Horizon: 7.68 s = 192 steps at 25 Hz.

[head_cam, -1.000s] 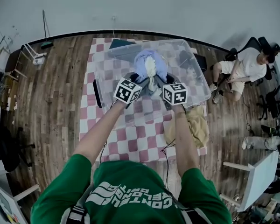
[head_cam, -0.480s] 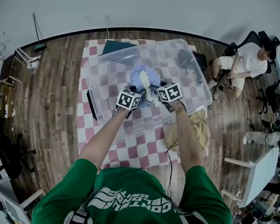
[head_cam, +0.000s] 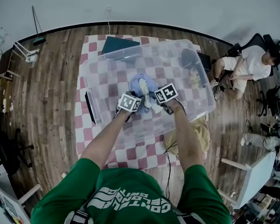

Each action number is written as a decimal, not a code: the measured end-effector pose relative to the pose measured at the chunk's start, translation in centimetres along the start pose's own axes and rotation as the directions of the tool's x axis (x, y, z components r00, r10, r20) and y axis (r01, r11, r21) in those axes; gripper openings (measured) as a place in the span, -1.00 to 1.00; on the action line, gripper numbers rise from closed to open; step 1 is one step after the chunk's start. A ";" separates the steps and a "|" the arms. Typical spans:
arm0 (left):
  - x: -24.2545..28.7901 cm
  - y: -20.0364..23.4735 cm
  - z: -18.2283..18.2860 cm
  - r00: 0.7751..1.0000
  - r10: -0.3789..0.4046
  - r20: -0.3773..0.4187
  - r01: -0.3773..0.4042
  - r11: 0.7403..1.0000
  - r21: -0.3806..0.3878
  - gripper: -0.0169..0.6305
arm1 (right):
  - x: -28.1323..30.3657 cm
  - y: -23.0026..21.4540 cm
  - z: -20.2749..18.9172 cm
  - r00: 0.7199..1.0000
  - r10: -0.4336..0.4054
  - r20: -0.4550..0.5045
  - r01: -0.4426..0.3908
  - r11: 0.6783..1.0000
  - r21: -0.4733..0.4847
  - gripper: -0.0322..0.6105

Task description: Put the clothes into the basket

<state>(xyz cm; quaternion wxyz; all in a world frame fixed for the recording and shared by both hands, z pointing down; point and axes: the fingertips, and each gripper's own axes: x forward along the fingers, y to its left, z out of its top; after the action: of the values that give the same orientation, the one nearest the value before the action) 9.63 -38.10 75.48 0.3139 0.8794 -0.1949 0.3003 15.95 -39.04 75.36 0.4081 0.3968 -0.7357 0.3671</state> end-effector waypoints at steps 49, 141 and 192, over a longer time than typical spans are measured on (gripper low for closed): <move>-15.0 -8.8 14.7 0.907 -0.051 0.418 -0.040 0.978 0.207 -0.85 | -23.0 3.7 9.4 0.781 -0.261 0.568 0.305 0.952 0.018 -0.84; 7.6 -33.2 -12.1 0.960 -0.276 -0.037 0.273 0.908 0.317 0.06 | -25.1 -6.9 -44.9 0.793 -0.499 0.349 0.279 0.807 0.520 0.20; 14.4 -35.6 -14.6 0.843 -0.477 -0.251 0.522 0.837 0.164 0.12 | -15.2 -6.7 -41.0 0.826 0.003 0.563 -0.350 0.786 0.510 0.00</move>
<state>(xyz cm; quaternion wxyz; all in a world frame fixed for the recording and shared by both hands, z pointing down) 33.35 -4.66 78.47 0.2973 0.8948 0.1103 0.3144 39.91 -2.08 79.51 0.0042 0.5160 -0.7021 0.4907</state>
